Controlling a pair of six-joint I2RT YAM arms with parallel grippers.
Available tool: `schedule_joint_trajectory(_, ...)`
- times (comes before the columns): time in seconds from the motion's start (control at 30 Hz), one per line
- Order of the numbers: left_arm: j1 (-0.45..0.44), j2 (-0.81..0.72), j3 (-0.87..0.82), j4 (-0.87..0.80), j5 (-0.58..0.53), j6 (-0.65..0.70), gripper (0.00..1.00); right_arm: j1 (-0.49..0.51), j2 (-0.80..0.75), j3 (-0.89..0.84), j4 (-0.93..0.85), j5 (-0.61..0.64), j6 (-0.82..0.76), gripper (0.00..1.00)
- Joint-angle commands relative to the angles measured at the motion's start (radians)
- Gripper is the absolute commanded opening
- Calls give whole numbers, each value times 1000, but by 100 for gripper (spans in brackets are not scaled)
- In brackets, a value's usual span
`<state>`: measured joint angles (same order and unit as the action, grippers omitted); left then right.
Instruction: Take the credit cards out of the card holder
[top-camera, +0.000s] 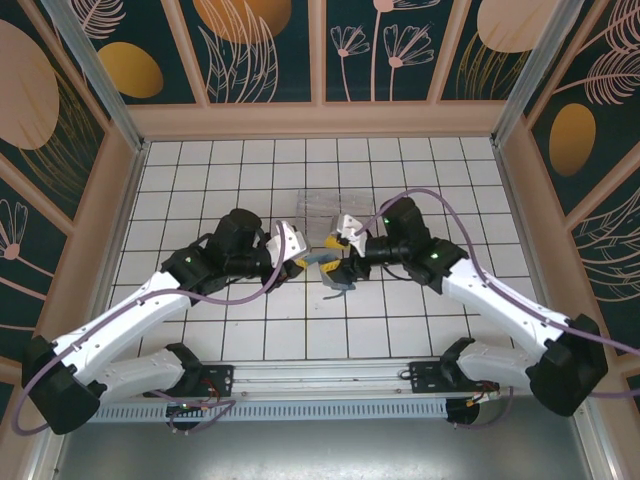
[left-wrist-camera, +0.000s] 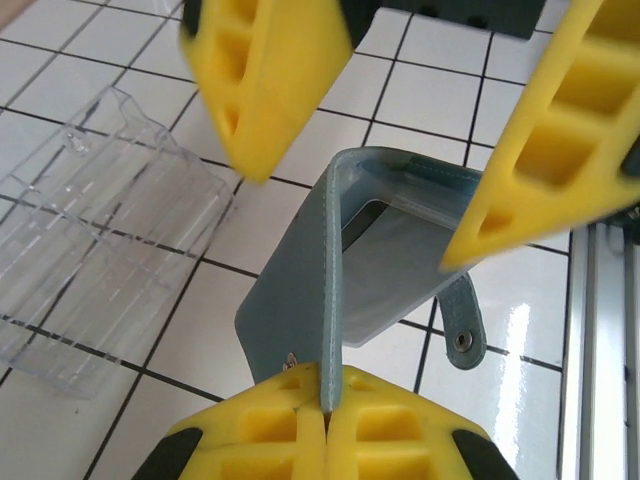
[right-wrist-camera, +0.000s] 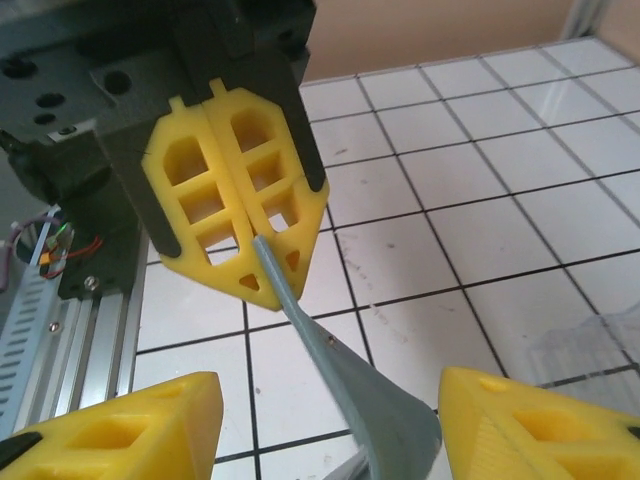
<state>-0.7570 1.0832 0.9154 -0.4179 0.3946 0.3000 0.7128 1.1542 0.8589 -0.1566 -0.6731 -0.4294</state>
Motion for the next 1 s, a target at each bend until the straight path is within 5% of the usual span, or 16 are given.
schedule_joint_trajectory(0.0,-7,20,34,-62,56,38,0,21,34,51,-35,3,-81,59)
schedule_joint_trajectory(0.3,-7,44,51,-89,94,64,0,43,110,104,-120,-28,-158,38)
schedule_joint_trajectory(0.47,-6,46,83,-73,115,67,0,56,123,95,-136,-73,-162,37)
schedule_joint_trajectory(0.7,-6,58,95,-65,76,51,0,76,121,77,-113,-96,-133,13)
schedule_joint_trajectory(0.8,-7,44,87,-18,-10,-4,12,76,86,22,-9,-44,-18,3)
schedule_joint_trajectory(0.97,-7,0,44,134,-218,-156,45,77,1,-163,296,83,279,0)
